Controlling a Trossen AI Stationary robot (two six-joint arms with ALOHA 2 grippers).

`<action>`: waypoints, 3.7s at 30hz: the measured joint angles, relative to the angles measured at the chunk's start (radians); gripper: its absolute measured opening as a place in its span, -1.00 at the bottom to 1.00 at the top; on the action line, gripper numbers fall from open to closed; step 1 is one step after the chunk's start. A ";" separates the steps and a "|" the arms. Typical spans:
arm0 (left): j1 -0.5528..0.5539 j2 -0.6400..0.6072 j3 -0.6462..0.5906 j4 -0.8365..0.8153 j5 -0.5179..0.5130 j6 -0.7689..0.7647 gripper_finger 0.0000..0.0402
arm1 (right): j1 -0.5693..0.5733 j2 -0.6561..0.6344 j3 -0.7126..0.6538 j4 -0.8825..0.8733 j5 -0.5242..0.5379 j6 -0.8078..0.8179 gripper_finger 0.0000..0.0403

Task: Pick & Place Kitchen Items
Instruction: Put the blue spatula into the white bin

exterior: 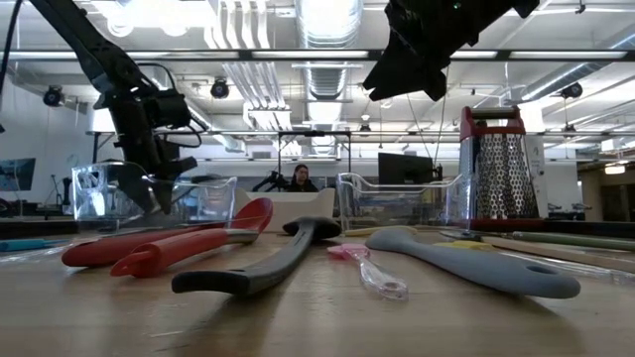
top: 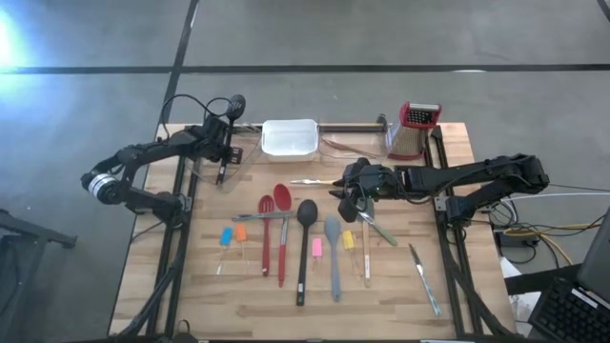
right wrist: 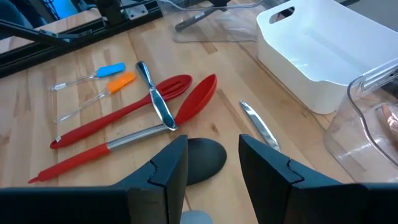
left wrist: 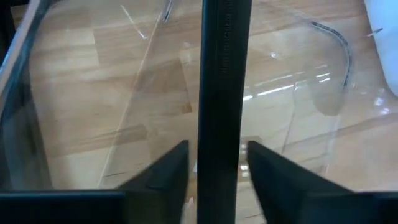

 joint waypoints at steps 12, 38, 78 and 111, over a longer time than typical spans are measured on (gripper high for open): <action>0.000 -0.008 0.062 -0.152 0.027 0.026 0.38 | 0.000 0.000 0.000 0.000 0.000 0.001 -0.33; -0.272 -0.452 0.287 -0.309 0.092 -0.018 0.39 | 0.000 0.000 0.000 0.000 0.000 -0.006 -0.37; -1.472 -0.451 0.131 -0.365 -0.255 -0.708 0.39 | 0.038 -0.002 0.000 -0.079 0.001 -0.006 -0.48; -1.381 -0.075 0.082 -0.600 -0.011 -0.778 0.39 | 0.038 -0.002 0.000 -0.071 0.027 -0.051 -0.53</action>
